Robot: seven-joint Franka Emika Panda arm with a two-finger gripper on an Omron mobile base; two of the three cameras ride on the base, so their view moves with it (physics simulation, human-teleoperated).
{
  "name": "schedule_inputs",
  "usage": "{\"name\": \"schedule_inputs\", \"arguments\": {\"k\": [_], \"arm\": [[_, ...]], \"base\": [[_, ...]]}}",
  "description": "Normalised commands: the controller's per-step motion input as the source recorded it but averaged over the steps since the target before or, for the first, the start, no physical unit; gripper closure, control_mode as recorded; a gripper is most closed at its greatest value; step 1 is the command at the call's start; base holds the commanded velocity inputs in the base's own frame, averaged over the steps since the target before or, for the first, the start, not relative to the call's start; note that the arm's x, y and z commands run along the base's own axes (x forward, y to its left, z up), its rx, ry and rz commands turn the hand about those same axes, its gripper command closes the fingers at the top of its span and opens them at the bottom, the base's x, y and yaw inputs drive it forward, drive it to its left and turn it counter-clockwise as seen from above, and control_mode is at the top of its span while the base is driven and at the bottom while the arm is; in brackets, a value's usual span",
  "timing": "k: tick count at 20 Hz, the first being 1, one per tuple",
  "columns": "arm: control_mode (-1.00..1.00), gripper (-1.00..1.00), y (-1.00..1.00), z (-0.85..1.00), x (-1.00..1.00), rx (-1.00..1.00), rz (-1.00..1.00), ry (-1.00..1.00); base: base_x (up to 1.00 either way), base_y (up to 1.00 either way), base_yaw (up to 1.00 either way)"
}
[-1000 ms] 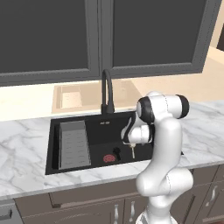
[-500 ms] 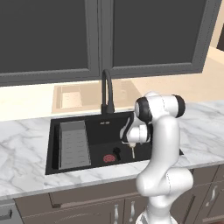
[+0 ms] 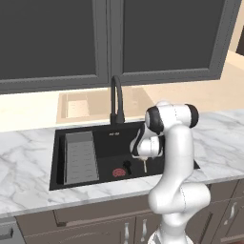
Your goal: Pick up the dish brush and dish brush from the sink, and place them back in the cabinet, and close the cabinet doors.
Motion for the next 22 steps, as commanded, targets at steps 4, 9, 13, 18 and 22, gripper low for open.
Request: {"name": "schedule_inputs", "arguments": {"k": [4,9,13,18,22], "arm": [[-1.0,-1.0,0.0,-0.21,0.0,0.0,0.0,0.05],[-1.0,-1.0,0.0,-0.2,0.0,0.0,0.0,0.05],[-1.0,-1.0,0.0,-0.17,0.0,0.0,0.0,0.05],[-1.0,-1.0,0.0,-0.15,0.0,0.0,0.0,0.04],[-1.0,-1.0,0.0,-0.16,0.0,0.0,0.0,0.05]], "base": [[0.0,0.0,0.0],[0.0,0.0,0.0],[0.0,0.0,0.0],[0.0,0.0,0.0],[0.0,0.0,0.0]]}}
